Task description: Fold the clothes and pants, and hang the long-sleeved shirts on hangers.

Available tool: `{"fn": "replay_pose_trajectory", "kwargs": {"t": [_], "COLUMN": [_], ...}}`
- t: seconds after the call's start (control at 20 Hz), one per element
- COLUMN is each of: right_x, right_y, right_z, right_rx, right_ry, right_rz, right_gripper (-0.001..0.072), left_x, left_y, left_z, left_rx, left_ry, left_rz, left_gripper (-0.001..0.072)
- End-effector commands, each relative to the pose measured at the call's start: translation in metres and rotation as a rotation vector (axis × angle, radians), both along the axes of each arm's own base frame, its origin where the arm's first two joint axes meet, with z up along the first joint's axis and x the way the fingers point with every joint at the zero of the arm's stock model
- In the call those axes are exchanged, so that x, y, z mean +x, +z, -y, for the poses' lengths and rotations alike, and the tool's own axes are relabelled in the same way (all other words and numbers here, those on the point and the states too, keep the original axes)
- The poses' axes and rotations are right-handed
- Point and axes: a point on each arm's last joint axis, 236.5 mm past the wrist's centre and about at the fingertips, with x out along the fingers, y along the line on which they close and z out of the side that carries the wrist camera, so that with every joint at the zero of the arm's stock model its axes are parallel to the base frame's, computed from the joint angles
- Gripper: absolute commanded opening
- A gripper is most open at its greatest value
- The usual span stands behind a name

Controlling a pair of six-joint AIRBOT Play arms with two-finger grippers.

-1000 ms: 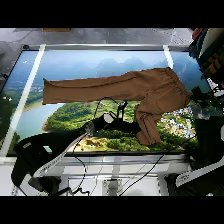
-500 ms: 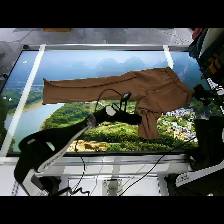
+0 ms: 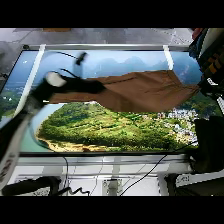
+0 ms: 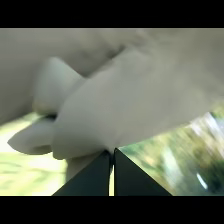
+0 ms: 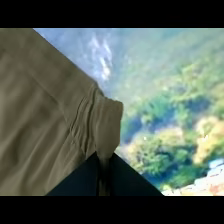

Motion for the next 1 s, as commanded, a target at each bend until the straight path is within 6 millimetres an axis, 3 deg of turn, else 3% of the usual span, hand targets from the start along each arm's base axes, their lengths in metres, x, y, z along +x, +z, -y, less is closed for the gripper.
{"fn": "replay_pose_trajectory", "kwargs": {"t": [0.0, 0.1, 0.2, 0.35, 0.45, 0.6, 0.75, 0.8, 0.95], "right_x": [-0.010, -0.017, -0.024, -0.031, -0.035, -0.037, -0.039, -0.040, -0.040], "right_y": [0.023, 0.019, 0.013, 0.007, 0.004, 0.002, 0.001, 0.001, 0.001], "right_z": [-0.005, -0.013, -0.020, -0.027, -0.029, -0.030, -0.032, -0.032, -0.032], "right_rx": [-0.044, -0.020, 0.005, 0.030, 0.035, 0.036, 0.041, 0.044, 0.044], "right_ry": [0.036, 0.057, 0.076, 0.096, 0.105, 0.110, 0.114, 0.115, 0.116], "right_rz": [-0.005, -0.039, -0.077, -0.116, -0.136, -0.150, -0.156, -0.161, -0.162], "right_gripper": [0.0027, 0.0027, 0.0027, 0.0027, 0.0027, 0.0027, 0.0027, 0.0027, 0.0027], "left_x": [-0.003, -0.017, -0.044, -0.089, -0.105, -0.104, -0.081, -0.083, -0.112], "left_y": [0.062, 0.084, 0.079, 0.037, 0.009, -0.028, -0.055, -0.061, -0.095], "left_z": [-0.098, -0.116, -0.117, -0.128, -0.142, -0.162, -0.209, -0.222, -0.248], "left_rx": [0.073, 0.076, 0.101, 0.246, 0.307, 0.387, 0.551, 0.577, 0.552], "left_ry": [0.211, 0.241, 0.199, 0.106, 0.134, 0.171, 0.276, 0.301, 0.309], "left_rz": [0.113, 0.148, 0.078, -0.121, -0.275, -0.374, -0.338, -0.351, -0.457], "left_gripper": [0.0012, 0.0012, 0.0012, 0.0012, 0.0012, 0.0013, 0.0013, 0.0013, 0.0012]}}
